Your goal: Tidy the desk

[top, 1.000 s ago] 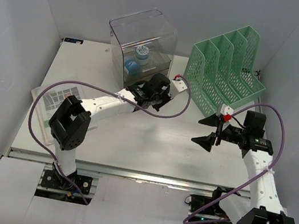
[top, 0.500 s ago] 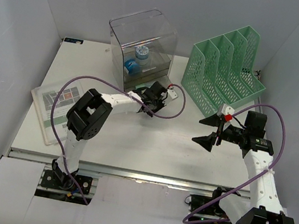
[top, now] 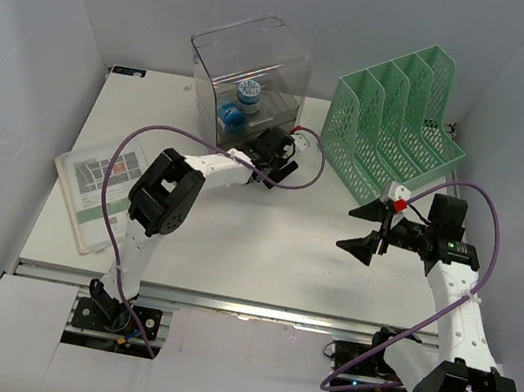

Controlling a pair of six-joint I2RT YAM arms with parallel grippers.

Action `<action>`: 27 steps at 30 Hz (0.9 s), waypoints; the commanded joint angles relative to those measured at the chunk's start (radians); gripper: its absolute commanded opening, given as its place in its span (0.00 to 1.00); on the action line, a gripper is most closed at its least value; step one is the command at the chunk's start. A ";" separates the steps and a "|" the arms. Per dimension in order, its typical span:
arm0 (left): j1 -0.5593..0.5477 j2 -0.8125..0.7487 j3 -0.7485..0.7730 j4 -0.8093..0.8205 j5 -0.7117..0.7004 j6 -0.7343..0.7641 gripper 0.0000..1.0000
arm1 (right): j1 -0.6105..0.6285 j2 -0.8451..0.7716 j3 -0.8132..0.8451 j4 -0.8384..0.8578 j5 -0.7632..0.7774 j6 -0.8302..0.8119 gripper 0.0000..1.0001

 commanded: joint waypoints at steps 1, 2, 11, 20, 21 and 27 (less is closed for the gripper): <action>0.024 0.002 0.039 -0.018 -0.054 0.028 0.93 | -0.007 0.003 -0.004 0.006 -0.025 -0.011 0.90; 0.024 0.000 0.044 -0.020 -0.053 0.032 0.93 | -0.007 0.004 -0.004 0.006 -0.025 -0.011 0.90; 0.024 -0.078 -0.011 -0.014 -0.009 0.017 0.95 | -0.012 0.005 -0.004 0.006 -0.022 -0.011 0.90; 0.018 -0.544 -0.420 0.092 0.357 -0.253 0.94 | -0.022 -0.007 -0.004 0.006 -0.023 -0.009 0.90; 0.018 -0.625 -0.476 0.100 0.389 -0.302 0.94 | -0.023 -0.008 -0.005 0.005 -0.023 -0.009 0.90; 0.032 -1.163 -0.766 0.026 0.332 -0.585 0.97 | -0.029 -0.015 -0.005 0.002 -0.010 -0.009 0.90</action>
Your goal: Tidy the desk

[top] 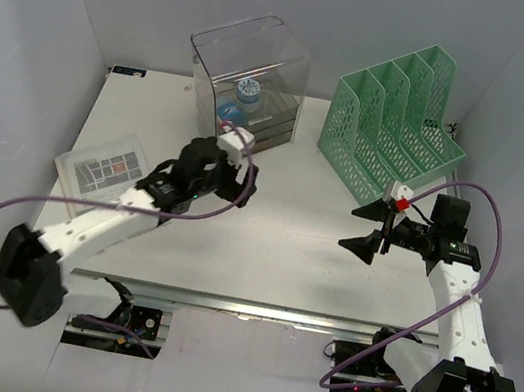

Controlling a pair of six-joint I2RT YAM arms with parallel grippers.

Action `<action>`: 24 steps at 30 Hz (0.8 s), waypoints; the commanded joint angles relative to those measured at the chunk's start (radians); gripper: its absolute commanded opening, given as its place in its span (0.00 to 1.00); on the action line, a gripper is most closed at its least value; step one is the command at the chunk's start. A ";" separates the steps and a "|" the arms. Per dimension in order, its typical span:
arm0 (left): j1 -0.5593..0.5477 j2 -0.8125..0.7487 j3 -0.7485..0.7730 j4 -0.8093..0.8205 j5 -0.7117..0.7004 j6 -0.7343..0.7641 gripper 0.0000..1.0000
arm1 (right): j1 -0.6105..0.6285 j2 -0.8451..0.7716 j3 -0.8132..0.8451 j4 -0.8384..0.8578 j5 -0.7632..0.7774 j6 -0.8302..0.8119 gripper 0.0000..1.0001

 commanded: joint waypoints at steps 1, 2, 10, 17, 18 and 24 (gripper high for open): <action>0.021 -0.406 -0.162 -0.067 -0.063 -0.315 0.98 | -0.007 -0.018 -0.005 0.002 -0.015 -0.007 0.90; 0.035 -0.488 -0.189 -0.114 -0.120 -0.363 0.98 | -0.007 -0.019 -0.004 0.002 -0.018 -0.005 0.90; 0.272 -0.669 -0.138 -0.562 -0.348 -0.589 0.98 | -0.008 -0.028 -0.001 0.003 -0.021 0.001 0.90; 0.690 -0.491 -0.164 -0.479 -0.001 -0.596 0.98 | -0.010 -0.034 0.000 0.005 -0.014 0.005 0.90; 0.780 -0.468 -0.178 -0.461 0.092 -0.596 0.98 | -0.010 -0.033 0.000 0.004 -0.015 0.006 0.90; 0.915 -0.415 -0.142 -0.483 0.144 -0.595 0.98 | -0.010 -0.021 -0.001 0.002 -0.035 0.015 0.90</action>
